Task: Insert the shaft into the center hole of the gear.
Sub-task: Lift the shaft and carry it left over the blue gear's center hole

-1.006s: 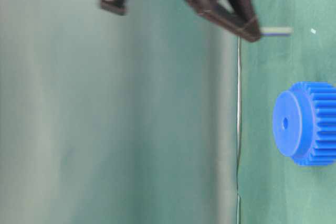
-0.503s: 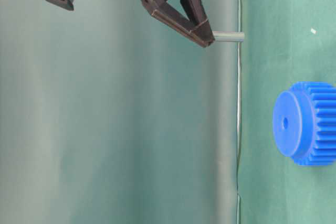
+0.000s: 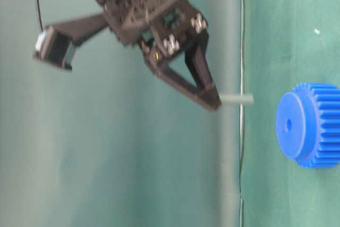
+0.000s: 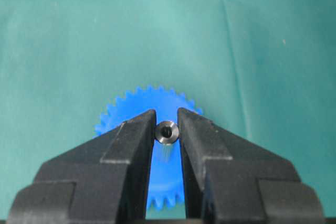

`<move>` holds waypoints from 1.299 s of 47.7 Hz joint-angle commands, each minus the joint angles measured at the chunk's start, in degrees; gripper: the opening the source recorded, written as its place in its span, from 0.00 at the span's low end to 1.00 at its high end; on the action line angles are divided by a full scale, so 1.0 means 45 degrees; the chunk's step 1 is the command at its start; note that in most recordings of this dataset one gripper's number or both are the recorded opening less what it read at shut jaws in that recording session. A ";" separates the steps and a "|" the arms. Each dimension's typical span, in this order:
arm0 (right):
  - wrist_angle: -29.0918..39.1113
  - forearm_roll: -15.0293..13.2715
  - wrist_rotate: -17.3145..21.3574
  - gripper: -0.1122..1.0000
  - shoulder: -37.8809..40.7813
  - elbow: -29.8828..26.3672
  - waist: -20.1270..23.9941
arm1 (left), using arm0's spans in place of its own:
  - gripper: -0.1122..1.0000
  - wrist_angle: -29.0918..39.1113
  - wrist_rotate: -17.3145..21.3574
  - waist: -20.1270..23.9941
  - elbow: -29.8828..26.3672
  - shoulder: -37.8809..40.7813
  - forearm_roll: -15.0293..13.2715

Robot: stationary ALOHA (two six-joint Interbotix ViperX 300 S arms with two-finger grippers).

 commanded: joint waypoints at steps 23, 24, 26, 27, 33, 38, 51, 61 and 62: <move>-0.1699 0.0000 0.0117 0.28 0.1543 -0.0332 -0.0020 | 0.10 -0.0020 -0.0020 -0.0020 -0.0371 0.0078 0.0020; -0.1797 0.0039 0.0117 0.28 0.1602 -0.0293 -0.0020 | 0.10 -0.0039 -0.0020 -0.0020 -0.0371 0.0078 0.0020; -0.1973 0.0137 0.0117 0.28 0.1699 -0.0195 -0.0020 | 0.10 -0.0039 -0.0020 -0.0020 -0.0371 0.0078 0.0020; -0.2031 0.0195 0.0117 0.28 0.1719 -0.0156 -0.0020 | 0.10 -0.0020 -0.0020 -0.0039 -0.0371 0.0078 0.0020; -0.2227 0.0273 0.0117 0.28 0.1719 0.0000 -0.0020 | 0.10 -0.0020 -0.0020 -0.0020 -0.0371 0.0098 0.0020; -0.2227 0.0273 0.0098 0.28 0.1699 -0.0039 -0.0020 | 0.10 -0.0020 -0.0020 -0.0020 -0.0371 0.0098 0.0020; -0.2168 0.0195 0.0020 0.28 0.1113 -0.0352 -0.0020 | 0.10 -0.0020 -0.0039 -0.0020 -0.0371 0.0098 0.0020; -0.2148 0.0215 0.0078 0.28 0.1055 -0.0488 0.0000 | 0.10 -0.0020 -0.0039 -0.0020 -0.0371 0.0098 0.0020; -0.2188 0.0195 0.0098 0.28 0.1055 -0.0508 0.0020 | 0.10 -0.0039 -0.0020 -0.0020 -0.0371 0.0098 0.0020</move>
